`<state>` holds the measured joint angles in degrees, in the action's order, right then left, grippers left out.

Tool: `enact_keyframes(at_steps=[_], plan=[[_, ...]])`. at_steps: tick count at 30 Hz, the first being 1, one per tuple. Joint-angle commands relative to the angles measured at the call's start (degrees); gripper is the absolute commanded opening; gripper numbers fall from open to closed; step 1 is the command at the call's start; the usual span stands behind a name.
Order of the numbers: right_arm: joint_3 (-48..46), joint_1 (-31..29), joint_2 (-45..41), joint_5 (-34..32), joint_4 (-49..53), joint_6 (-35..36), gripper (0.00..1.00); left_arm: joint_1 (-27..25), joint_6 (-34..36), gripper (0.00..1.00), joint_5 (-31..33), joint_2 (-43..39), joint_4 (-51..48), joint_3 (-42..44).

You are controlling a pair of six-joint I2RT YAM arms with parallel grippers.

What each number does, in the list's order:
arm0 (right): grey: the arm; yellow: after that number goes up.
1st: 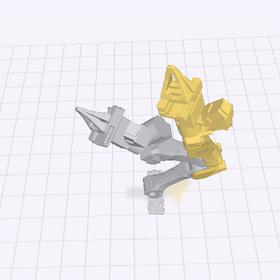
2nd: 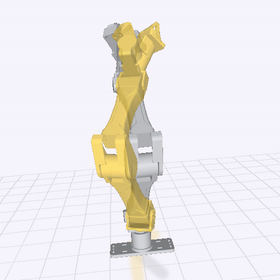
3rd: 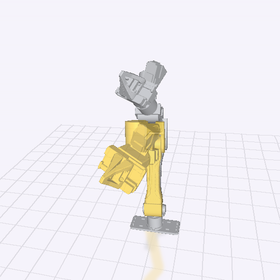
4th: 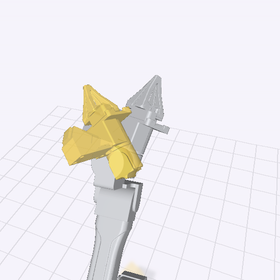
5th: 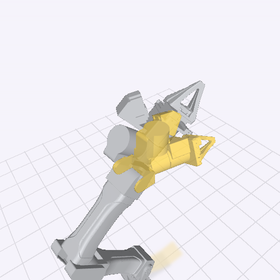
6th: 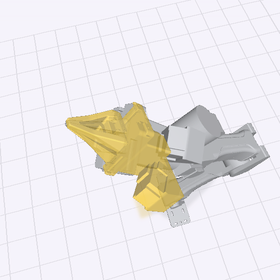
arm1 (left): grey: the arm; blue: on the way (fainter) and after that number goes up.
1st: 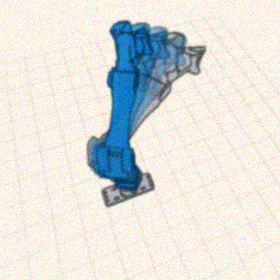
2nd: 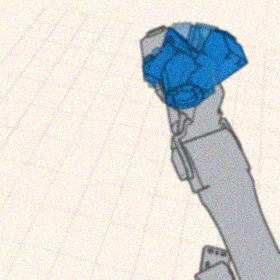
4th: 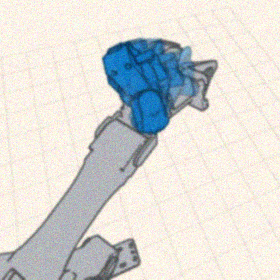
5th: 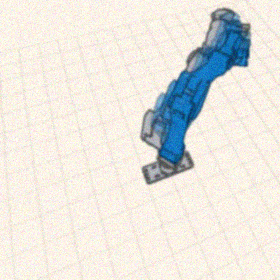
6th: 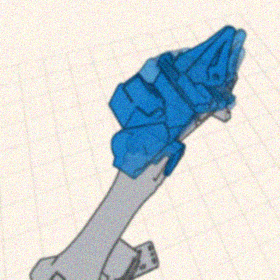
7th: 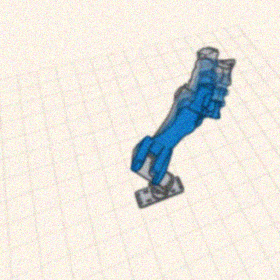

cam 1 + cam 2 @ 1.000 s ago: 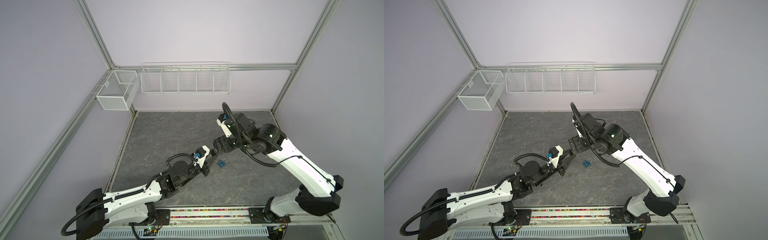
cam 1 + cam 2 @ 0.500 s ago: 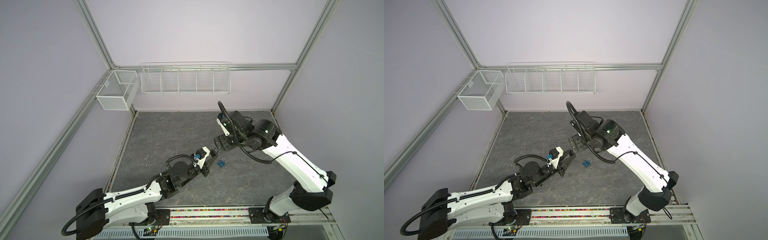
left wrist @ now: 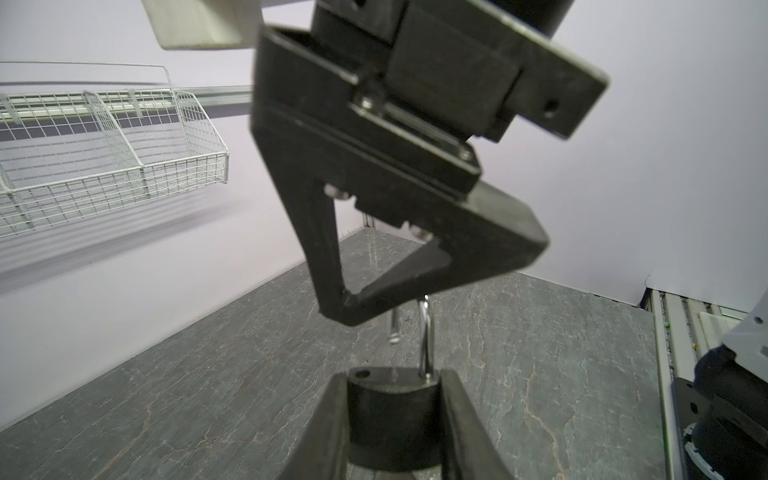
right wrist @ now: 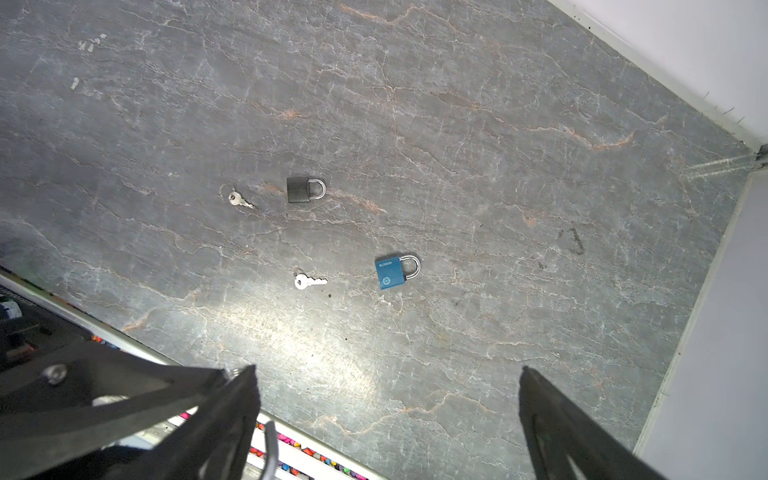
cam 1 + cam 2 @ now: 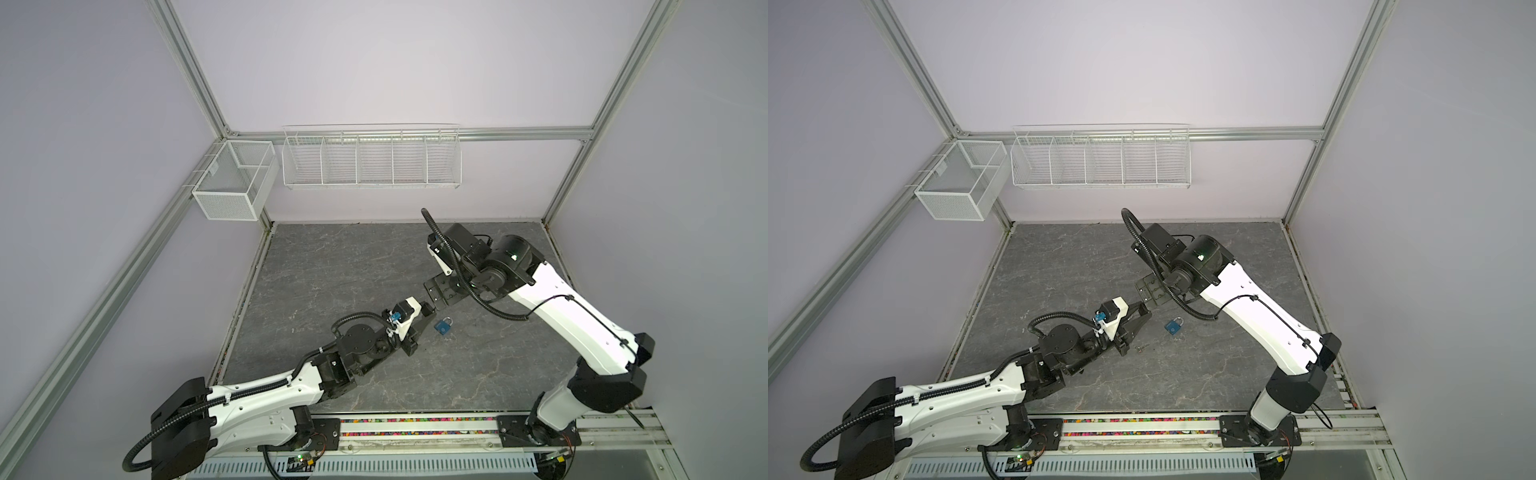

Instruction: Unlock with the key

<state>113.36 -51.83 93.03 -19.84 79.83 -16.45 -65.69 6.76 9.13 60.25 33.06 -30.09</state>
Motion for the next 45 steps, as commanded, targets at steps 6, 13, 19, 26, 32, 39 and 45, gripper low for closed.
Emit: enact_keyframes(at_steps=[6, 13, 19, 26, 32, 39, 45], plan=[[-4.77, 2.63, -4.69, 7.85, -0.21, 1.2, 0.93, -0.32, 3.08, 0.0, 0.28, -2.15, 3.06, 1.31], [-10.53, 3.17, -10.93, 13.14, -3.42, -0.43, 0.93, -0.3, 1.31, 0.0, 3.08, -1.88, 3.77, 1.26], [-15.78, 4.1, -17.54, 10.44, -6.85, -2.46, 0.92, -0.29, -2.87, 0.0, 6.36, -1.54, 1.42, -0.4], [-27.9, 4.25, -29.99, 9.35, -17.69, -6.92, 0.92, -0.08, -16.66, 0.0, 17.56, -0.93, -19.02, -10.53], [-38.38, 4.28, -35.26, 7.75, -24.17, -10.41, 0.91, 5.77, -31.39, 0.0, 15.75, 5.0, -43.84, -22.99], [-47.69, 4.29, -34.31, 7.58, -34.0, -12.16, 0.92, 13.7, -38.34, 0.0, 11.52, 12.59, -55.44, -31.49], [-52.19, 4.5, -29.14, 10.24, -42.52, -10.86, 0.89, 22.67, -40.15, 0.0, 6.49, 20.71, -59.84, -36.31]])
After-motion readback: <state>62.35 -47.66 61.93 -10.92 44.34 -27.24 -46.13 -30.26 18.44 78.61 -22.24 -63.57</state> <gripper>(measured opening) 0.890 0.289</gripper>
